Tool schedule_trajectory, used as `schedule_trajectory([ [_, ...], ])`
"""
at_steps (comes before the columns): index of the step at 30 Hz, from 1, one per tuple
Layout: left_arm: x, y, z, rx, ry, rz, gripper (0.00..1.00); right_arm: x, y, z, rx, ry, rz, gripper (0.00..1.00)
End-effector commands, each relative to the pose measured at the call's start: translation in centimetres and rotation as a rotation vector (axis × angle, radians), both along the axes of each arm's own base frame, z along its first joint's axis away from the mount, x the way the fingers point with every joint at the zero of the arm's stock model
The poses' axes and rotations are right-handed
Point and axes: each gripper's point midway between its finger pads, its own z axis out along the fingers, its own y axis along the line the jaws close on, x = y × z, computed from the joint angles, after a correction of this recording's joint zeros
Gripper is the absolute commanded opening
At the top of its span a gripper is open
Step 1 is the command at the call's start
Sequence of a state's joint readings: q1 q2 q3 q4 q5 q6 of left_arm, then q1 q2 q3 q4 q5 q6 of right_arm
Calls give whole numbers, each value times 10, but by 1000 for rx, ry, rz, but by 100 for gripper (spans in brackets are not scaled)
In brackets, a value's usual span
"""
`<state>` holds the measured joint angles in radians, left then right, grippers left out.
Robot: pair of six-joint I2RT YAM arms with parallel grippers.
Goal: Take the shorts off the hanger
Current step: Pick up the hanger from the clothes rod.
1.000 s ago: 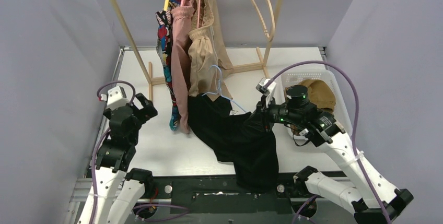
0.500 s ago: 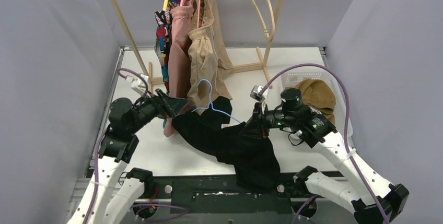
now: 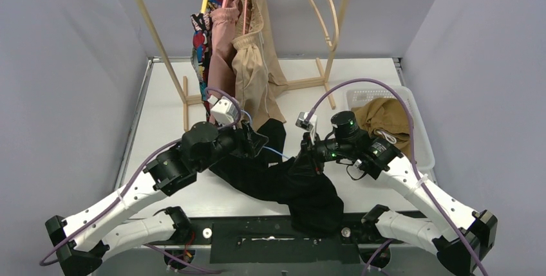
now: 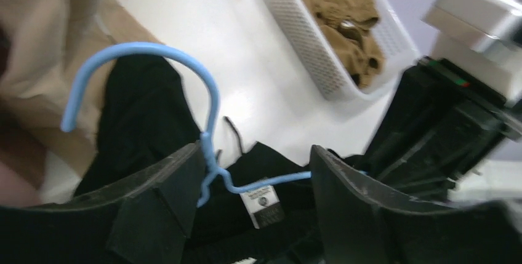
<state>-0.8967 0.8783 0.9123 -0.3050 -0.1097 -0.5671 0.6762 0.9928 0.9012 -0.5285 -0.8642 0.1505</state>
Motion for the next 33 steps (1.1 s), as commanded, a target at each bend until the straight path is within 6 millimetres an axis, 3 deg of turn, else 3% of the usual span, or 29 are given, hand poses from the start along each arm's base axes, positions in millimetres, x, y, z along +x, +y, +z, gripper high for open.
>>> schedule_trajectory([
  [1, 27, 22, 8, 54, -43, 218, 57, 3, 10, 26, 69, -62, 19, 0],
  [4, 31, 24, 1, 62, -9, 260, 52, 2, 9, 27, 67, -66, 21, 0],
  [8, 32, 29, 8, 17, -26, 288, 41, 1, 10, 26, 70, -55, 27, 0],
  [15, 31, 32, 16, -31, -55, 297, 38, 1, 15, 29, 78, -50, 48, 0],
  [24, 30, 35, 7, -28, -44, 304, 0, -1, 19, 36, 90, -52, 49, 0],
  [28, 27, 36, 5, -34, -32, 300, 0, -2, 20, 39, 102, -57, 50, 0],
  [29, 26, 36, 5, -37, -30, 298, 2, -1, 20, 39, 103, -58, 48, 0],
  [31, 25, 36, 3, -32, -23, 296, 14, -1, 21, 38, 100, -56, 48, 0],
  [33, 25, 36, 2, -30, -19, 295, 15, 0, 22, 38, 97, -53, 49, 0],
])
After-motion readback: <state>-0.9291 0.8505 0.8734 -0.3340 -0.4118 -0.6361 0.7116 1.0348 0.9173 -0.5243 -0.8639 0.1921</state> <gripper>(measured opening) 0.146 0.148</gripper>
